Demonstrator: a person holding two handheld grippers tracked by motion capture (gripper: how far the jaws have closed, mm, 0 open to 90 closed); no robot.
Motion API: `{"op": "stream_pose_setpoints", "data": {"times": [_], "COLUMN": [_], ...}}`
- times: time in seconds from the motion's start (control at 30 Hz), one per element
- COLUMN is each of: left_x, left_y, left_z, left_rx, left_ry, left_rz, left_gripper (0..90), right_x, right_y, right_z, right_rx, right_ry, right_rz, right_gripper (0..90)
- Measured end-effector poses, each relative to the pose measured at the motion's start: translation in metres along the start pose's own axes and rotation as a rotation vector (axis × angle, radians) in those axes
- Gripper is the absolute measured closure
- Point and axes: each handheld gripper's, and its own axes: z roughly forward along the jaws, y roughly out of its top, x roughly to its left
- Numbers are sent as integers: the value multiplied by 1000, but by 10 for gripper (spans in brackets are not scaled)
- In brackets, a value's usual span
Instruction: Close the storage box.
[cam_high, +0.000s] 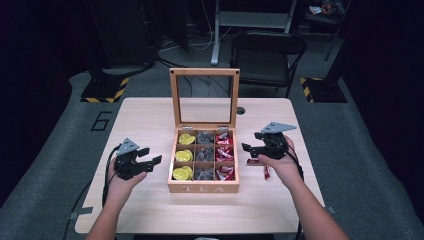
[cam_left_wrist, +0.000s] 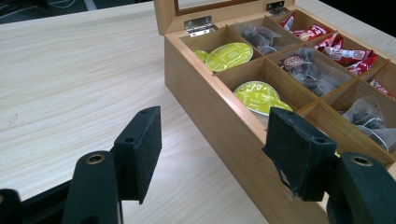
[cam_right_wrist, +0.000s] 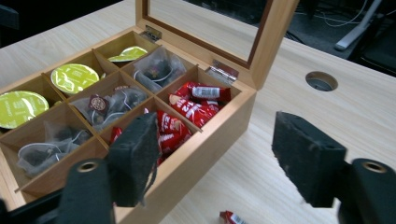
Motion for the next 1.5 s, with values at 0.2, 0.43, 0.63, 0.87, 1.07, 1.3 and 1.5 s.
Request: {"op": "stream_pose_setpoints", "data": {"times": [0.2,0.43,0.63,0.87,1.07,1.3,1.5], "left_x": [0,-2,-3,-1,0,0,0], "left_y": [1,3,4,3,1,1,1], "left_z": [0,-2,-5,-5,-4,-4,-3], "left_rx": [18,-13,-28,-14,-4,12,10], "left_ry": [10,-18,-31,-10,-20,-21,-25], "left_rz": [-14,-18,-11,-7,-11,-5,-9], "left_gripper": [350,274,280,359,405,422,421], "right_x": [-2,-4,-7,-16,-28,-37,-41], "right_y": [12,23,33,41,47,53,58], "right_z": [6,13,19,31,42,52,61], "right_rx": [-6,4,9,10,10,-2,13], "right_ry": [24,14,12,5,-14,-25,-37], "right_rz": [4,-28,-42,-11,13,22,12], "right_gripper": [384,387,391,405,419,450,450]}}
